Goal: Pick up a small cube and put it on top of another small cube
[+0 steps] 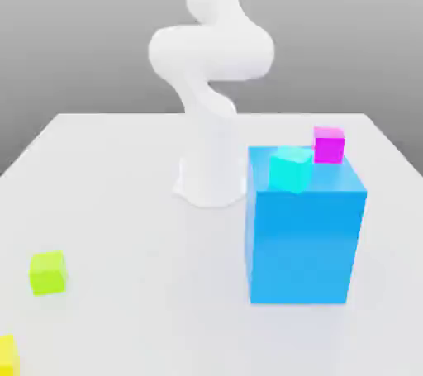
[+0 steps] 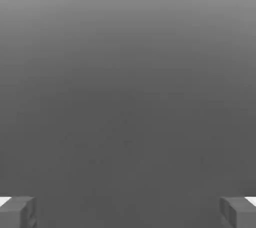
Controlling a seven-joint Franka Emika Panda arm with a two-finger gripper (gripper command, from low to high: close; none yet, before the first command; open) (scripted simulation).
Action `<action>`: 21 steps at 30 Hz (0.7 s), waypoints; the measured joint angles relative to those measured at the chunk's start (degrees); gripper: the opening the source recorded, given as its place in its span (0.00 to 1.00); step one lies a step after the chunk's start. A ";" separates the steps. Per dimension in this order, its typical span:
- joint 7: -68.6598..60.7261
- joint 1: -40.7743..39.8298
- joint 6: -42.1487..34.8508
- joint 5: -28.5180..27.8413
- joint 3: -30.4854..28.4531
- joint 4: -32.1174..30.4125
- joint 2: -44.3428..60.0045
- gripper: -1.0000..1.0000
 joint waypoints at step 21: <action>22.31 -13.82 9.16 1.42 -5.74 6.66 44.00 0.50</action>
